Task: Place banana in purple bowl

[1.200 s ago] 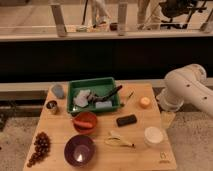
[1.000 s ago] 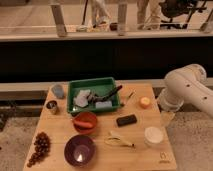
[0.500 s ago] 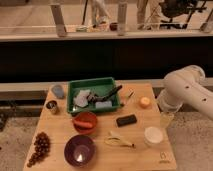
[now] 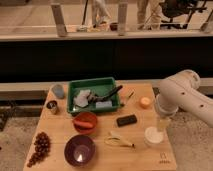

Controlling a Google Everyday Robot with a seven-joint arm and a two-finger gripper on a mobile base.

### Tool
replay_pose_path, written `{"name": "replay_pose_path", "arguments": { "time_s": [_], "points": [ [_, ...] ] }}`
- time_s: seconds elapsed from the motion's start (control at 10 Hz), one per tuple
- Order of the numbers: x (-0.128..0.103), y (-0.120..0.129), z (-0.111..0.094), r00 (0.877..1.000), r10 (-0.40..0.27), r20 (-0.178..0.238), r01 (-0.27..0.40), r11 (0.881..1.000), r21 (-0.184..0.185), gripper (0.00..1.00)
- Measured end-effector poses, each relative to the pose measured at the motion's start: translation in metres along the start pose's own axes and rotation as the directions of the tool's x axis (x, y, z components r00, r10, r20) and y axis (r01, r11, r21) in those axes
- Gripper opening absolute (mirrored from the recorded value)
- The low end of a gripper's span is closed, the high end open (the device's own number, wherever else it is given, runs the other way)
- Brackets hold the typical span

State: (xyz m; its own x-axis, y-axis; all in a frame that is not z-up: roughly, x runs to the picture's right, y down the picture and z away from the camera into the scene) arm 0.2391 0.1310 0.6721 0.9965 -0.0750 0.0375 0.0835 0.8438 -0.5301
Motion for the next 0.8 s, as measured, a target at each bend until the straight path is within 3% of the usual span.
{"name": "replay_pose_path", "arguments": {
  "time_s": [0.3,0.6,0.8],
  "points": [
    [-0.031,0.010,0.002,0.999,-0.044,0.012,0.044,0.999,-0.001,0.80],
    [-0.036,0.019,0.006,0.997,-0.076,0.023,0.076,0.997,-0.003,0.80],
    [-0.058,0.023,0.010,0.994,-0.102,0.037,0.102,0.995,-0.002,0.80]
  ]
}}
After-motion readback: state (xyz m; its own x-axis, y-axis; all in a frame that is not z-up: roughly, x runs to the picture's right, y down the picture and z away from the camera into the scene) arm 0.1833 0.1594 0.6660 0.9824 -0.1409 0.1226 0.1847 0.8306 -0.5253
